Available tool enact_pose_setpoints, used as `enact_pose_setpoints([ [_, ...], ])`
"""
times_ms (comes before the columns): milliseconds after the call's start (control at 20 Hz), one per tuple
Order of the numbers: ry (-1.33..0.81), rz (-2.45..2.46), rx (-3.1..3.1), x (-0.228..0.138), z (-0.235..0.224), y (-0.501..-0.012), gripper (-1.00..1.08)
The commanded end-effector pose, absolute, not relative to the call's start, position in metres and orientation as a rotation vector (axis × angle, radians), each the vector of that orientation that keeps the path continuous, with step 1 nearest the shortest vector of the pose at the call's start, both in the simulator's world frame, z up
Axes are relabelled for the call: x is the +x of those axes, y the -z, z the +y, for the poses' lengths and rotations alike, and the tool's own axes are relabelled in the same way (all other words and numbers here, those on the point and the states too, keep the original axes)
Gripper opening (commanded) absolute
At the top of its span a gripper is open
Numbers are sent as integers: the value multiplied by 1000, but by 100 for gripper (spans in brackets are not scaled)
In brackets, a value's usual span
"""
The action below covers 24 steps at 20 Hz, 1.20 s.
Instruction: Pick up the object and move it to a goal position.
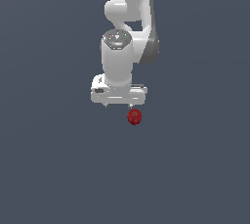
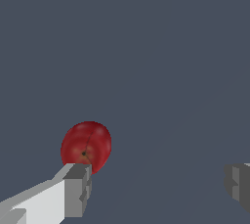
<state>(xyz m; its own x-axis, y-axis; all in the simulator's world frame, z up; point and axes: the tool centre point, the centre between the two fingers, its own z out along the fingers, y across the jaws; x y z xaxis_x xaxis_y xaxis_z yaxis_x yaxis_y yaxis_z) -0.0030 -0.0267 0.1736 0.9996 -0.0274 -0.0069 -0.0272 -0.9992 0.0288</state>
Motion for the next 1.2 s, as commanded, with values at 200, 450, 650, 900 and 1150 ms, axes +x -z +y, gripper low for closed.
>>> enact_pose_setpoints([
  [200, 34, -41, 3113, -7, -23, -170, 100],
  [450, 78, -38, 3114, -14, -15, -164, 100],
  [650, 75, -38, 3113, -13, -15, -164, 100],
  [900, 67, -44, 3116, -14, -8, -156, 100],
  [1150, 48, -60, 3123, -17, 8, -139, 100],
])
